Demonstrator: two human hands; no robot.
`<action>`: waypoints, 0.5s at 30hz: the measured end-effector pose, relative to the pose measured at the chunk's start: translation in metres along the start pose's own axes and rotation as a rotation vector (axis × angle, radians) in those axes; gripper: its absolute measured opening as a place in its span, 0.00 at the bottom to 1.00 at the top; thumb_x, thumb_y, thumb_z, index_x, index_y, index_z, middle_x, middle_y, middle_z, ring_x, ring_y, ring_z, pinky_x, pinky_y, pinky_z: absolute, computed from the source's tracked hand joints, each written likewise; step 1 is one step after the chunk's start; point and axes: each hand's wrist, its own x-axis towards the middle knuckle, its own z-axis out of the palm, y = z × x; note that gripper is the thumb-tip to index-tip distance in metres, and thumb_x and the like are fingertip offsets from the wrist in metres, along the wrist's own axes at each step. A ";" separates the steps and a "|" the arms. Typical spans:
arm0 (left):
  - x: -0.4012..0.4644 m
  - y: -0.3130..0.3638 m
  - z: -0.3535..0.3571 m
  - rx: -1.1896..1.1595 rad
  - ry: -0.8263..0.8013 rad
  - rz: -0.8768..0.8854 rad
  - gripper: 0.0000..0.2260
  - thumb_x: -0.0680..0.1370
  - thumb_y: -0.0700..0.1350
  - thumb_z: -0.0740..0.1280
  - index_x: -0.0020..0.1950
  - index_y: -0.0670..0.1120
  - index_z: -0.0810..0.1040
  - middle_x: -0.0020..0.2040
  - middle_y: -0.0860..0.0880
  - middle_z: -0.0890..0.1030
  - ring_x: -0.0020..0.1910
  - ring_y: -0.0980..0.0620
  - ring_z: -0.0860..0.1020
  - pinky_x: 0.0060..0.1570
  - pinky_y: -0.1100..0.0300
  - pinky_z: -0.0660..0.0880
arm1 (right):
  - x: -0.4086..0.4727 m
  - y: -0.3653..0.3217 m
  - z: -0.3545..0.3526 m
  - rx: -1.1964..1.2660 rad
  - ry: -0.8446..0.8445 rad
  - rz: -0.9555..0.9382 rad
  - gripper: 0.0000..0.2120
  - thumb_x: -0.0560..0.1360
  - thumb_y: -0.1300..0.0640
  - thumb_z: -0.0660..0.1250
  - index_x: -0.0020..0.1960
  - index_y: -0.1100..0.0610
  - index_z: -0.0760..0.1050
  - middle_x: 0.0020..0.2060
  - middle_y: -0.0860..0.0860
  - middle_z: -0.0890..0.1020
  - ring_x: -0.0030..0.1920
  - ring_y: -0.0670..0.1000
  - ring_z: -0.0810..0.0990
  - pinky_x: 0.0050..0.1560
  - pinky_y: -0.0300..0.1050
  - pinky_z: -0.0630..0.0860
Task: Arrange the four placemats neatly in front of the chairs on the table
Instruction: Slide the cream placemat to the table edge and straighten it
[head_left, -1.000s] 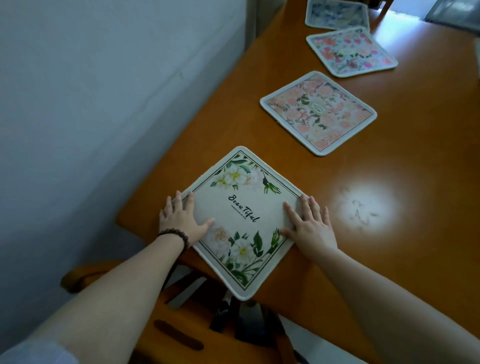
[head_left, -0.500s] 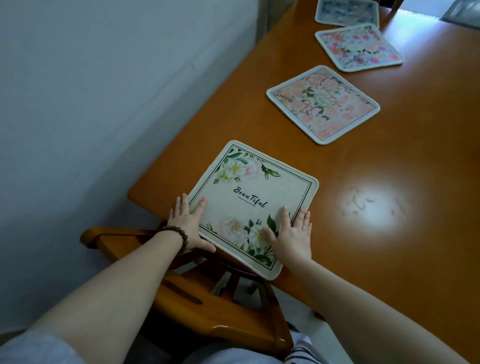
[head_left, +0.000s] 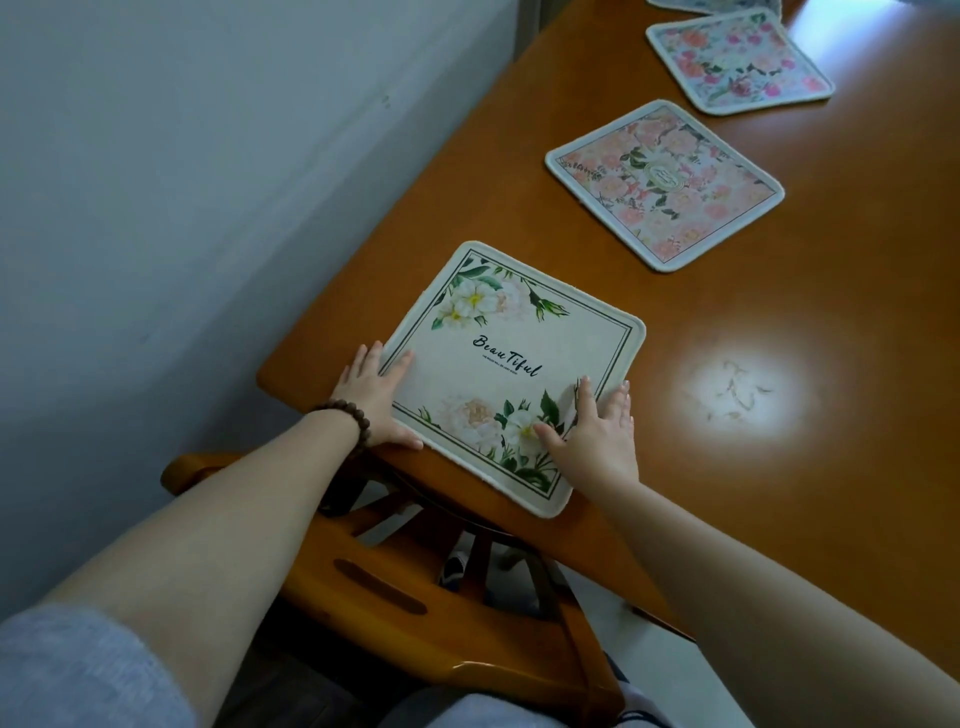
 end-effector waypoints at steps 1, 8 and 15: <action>0.001 -0.002 0.000 -0.006 0.005 0.006 0.58 0.61 0.67 0.75 0.77 0.57 0.38 0.77 0.46 0.35 0.75 0.45 0.35 0.72 0.47 0.43 | -0.008 -0.003 0.005 0.009 -0.002 0.023 0.46 0.73 0.29 0.56 0.77 0.49 0.36 0.75 0.63 0.35 0.75 0.59 0.36 0.74 0.53 0.39; 0.000 -0.009 -0.001 0.071 -0.031 0.064 0.62 0.57 0.69 0.75 0.75 0.60 0.34 0.76 0.44 0.32 0.74 0.44 0.33 0.72 0.45 0.44 | -0.048 -0.022 0.034 -0.036 -0.056 0.076 0.58 0.61 0.19 0.52 0.76 0.50 0.32 0.73 0.66 0.34 0.73 0.63 0.31 0.73 0.57 0.36; -0.015 -0.024 0.004 0.216 -0.062 0.106 0.63 0.56 0.71 0.74 0.73 0.60 0.29 0.74 0.39 0.29 0.73 0.41 0.31 0.72 0.44 0.42 | -0.065 -0.030 0.042 -0.114 -0.148 0.037 0.66 0.57 0.22 0.64 0.73 0.50 0.25 0.70 0.67 0.29 0.70 0.65 0.26 0.70 0.59 0.32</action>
